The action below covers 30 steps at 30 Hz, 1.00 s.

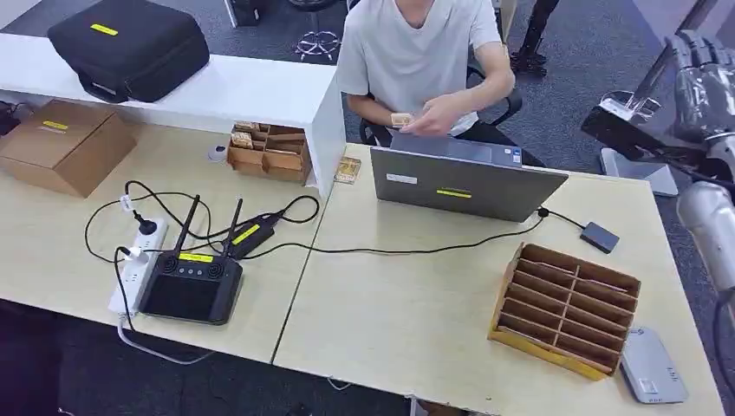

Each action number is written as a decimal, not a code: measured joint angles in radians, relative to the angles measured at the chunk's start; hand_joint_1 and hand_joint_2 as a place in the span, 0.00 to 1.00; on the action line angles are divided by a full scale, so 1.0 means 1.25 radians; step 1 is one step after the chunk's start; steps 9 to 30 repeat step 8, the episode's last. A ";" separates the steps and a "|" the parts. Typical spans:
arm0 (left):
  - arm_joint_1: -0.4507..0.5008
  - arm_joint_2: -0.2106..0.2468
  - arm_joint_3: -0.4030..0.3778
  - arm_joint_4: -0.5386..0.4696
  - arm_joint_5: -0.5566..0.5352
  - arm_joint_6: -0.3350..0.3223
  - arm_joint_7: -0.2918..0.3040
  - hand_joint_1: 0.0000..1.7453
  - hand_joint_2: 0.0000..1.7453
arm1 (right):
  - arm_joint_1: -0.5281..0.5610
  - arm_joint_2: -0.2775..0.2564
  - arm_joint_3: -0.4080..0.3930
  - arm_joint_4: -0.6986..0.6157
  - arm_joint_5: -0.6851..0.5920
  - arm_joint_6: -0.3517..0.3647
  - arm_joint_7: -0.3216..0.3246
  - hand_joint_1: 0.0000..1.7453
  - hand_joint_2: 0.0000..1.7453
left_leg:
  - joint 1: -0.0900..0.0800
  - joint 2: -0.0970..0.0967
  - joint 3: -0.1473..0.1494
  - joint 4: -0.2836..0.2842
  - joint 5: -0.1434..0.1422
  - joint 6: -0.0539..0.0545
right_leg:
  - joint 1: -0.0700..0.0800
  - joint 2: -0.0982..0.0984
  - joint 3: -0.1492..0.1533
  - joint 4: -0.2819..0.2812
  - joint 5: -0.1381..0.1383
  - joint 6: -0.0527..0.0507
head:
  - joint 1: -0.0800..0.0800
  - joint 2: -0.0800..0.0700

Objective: Pass the card to the sensor for recognition and then transmit it.

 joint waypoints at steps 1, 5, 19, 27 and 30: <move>0.000 0.000 0.000 0.000 0.000 0.000 -0.001 0.00 1.00 | 0.000 -0.005 -0.001 0.000 0.000 0.000 0.000 0.00 1.00 | 0.000 0.000 0.000 0.000 0.000 0.000 | 0.000 0.000 0.000 0.000 0.000 0.000 | 0.000 0.000; 0.002 0.000 0.002 0.000 0.008 0.001 -0.002 0.00 1.00 | 0.000 -0.038 -0.004 0.000 0.013 0.000 0.028 0.00 1.00 | 0.000 0.000 0.000 0.001 0.000 0.000 | 0.000 0.000 0.000 0.000 0.000 0.000 | 0.000 0.000; 0.007 0.000 0.009 0.000 0.016 0.002 -0.009 0.00 1.00 | -0.002 -0.089 -0.020 0.003 0.001 0.001 0.029 0.00 1.00 | 0.000 -0.004 -0.001 0.002 0.000 0.000 | 0.000 -0.004 0.000 -0.001 0.000 0.000 | 0.000 0.000; 0.007 0.000 0.009 0.000 0.016 0.002 -0.009 0.00 1.00 | -0.002 -0.089 -0.020 0.003 0.001 0.001 0.029 0.00 1.00 | 0.000 -0.004 -0.001 0.002 0.000 0.000 | 0.000 -0.004 0.000 -0.001 0.000 0.000 | 0.000 0.000; 0.007 0.000 0.009 0.000 0.016 0.002 -0.009 0.00 1.00 | -0.002 -0.089 -0.020 0.003 0.001 0.001 0.029 0.00 1.00 | 0.000 -0.004 -0.001 0.002 0.000 0.000 | 0.000 -0.004 0.000 -0.001 0.000 0.000 | 0.000 0.000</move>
